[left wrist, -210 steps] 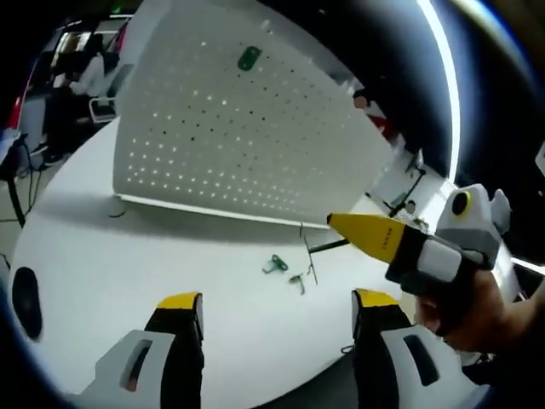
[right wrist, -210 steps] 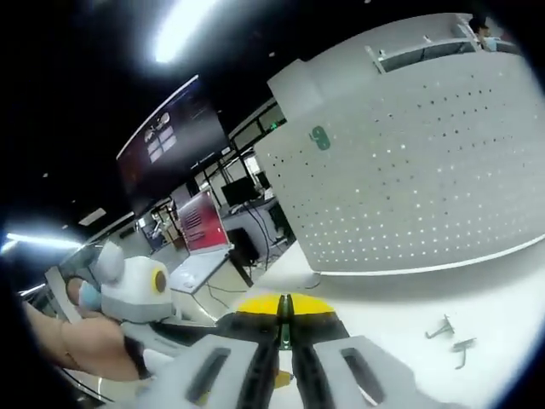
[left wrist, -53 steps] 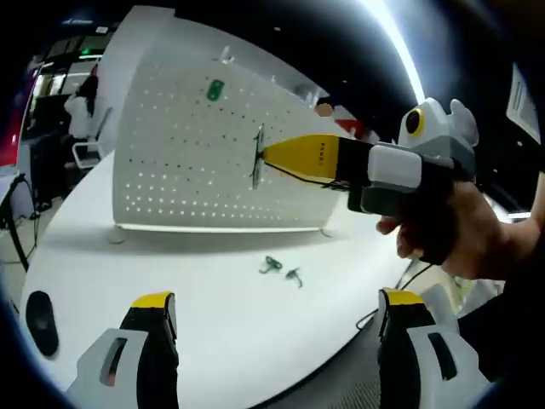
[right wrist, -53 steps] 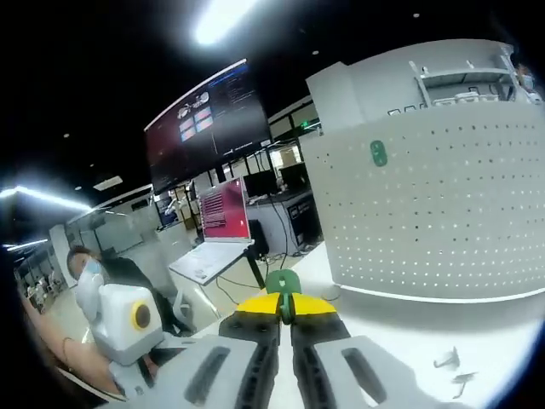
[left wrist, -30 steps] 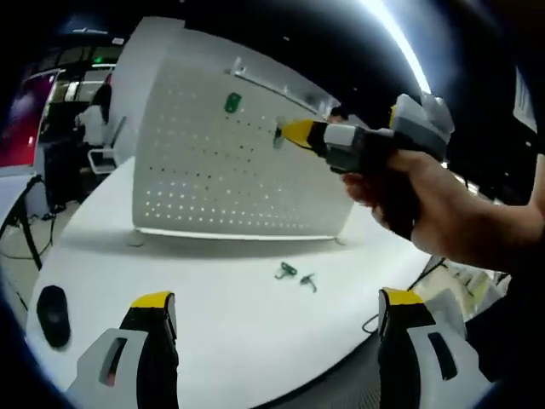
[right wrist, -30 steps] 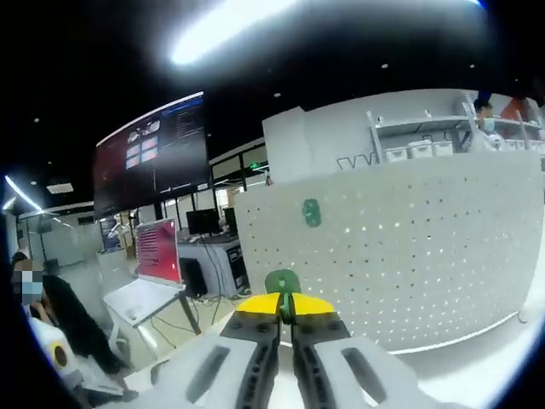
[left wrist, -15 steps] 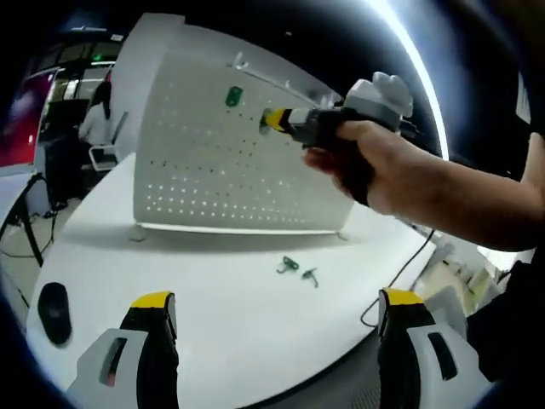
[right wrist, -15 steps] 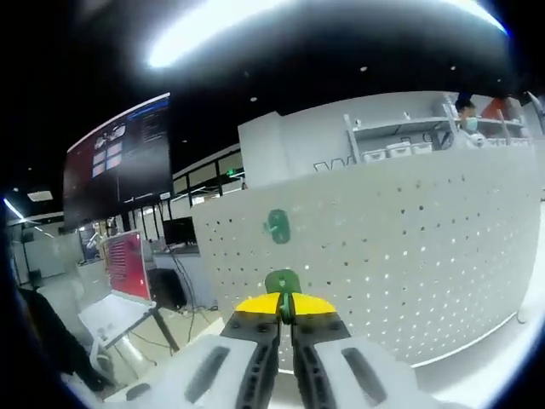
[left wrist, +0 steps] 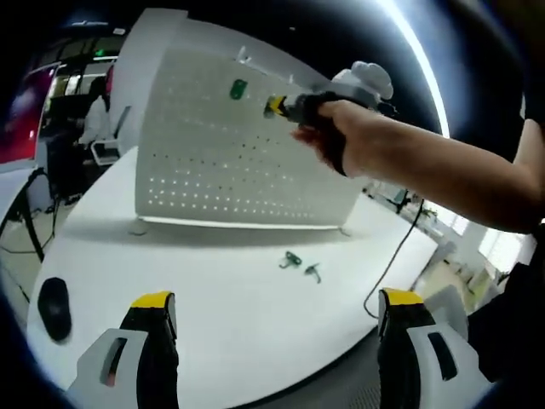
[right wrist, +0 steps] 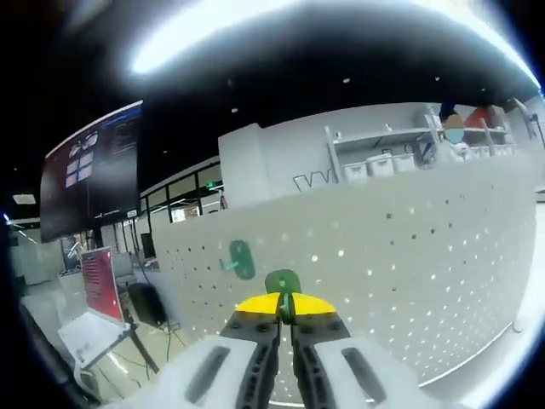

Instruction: Insert the hook assembly into the mounting plate slot until the hook locks in place.

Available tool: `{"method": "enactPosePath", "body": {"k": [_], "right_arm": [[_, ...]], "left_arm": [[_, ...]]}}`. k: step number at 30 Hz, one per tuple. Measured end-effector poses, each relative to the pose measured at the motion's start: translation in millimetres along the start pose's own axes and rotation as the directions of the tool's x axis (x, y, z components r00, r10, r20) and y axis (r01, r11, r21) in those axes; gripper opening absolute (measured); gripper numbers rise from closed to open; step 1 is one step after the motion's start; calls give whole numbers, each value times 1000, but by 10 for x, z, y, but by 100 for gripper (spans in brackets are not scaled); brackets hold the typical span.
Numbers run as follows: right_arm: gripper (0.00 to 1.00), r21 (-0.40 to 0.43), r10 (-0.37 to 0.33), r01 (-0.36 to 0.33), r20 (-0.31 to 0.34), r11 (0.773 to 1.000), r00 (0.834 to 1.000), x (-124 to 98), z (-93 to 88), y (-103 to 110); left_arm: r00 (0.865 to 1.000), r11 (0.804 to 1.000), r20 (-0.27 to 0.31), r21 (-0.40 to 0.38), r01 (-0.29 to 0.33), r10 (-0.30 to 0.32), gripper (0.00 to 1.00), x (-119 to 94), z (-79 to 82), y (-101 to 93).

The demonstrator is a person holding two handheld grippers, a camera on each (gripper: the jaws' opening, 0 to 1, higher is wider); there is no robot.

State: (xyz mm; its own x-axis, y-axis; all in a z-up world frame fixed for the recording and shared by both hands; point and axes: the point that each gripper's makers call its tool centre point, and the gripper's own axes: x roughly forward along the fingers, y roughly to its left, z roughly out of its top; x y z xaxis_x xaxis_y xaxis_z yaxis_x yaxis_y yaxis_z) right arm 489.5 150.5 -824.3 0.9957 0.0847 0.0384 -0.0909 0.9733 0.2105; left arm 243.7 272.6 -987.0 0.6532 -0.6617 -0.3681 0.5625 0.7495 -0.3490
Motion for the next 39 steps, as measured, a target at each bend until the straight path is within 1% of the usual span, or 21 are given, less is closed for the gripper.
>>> {"method": "enactPosePath", "body": {"k": [1,3,7,8,9,13,15,19,21,23,24,31,37,38,39], "right_arm": [[0,3,-1,1,2,1000,1000,27,18,6],[0,-23,-11,12,28,1000,1000,88,106,20],[0,-12,-26,26,47,1000,999,207,189,22],[0,0,-35,35,45,999,998,224,185,14],[0,31,-43,41,39,999,998,245,169,16],[0,13,-63,62,53,998,997,264,195,38],[0,-14,-65,67,63,998,996,282,222,45],[0,-15,-71,72,74,997,995,304,237,24],[0,-32,-83,85,71,996,994,332,215,-7],[0,-7,-96,96,68,995,993,346,203,-42],[0,-11,-100,101,73,995,992,344,214,-48],[0,-37,-101,104,92,994,991,386,277,-18],[0,-49,-116,120,90,992,989,363,238,12],[0,-85,-118,126,90,988,989,356,230,11],[0,-82,-119,126,87,989,989,353,215,10]], "left_arm": [[1000,1000,-4,0,-3,3,100,5,-5,6],[1000,1000,-6,2,-3,3,100,14,-4,7],[1000,1000,-7,4,-11,11,100,7,-6,26],[1000,1000,-4,0,-13,13,100,4,-2,32],[1000,1000,-2,-4,-15,15,100,2,2,38],[1000,1000,-4,-9,-13,13,100,5,0,31],[1000,1000,-8,-4,-13,13,100,9,-3,29],[1000,1000,-2,-10,-24,24,100,-2,6,54],[1000,1000,0,-11,-29,29,100,-7,9,65],[999,999,3,-13,-35,35,100,-10,14,76],[999,999,4,-14,-36,36,100,-10,15,80],[999,999,1,-6,-43,43,100,-6,16,84],[999,999,3,-8,-47,48,100,-9,20,91],[999,999,4,-8,-48,48,100,-12,23,92],[999,999,5,-9,-48,48,100,-13,25,92]]}}
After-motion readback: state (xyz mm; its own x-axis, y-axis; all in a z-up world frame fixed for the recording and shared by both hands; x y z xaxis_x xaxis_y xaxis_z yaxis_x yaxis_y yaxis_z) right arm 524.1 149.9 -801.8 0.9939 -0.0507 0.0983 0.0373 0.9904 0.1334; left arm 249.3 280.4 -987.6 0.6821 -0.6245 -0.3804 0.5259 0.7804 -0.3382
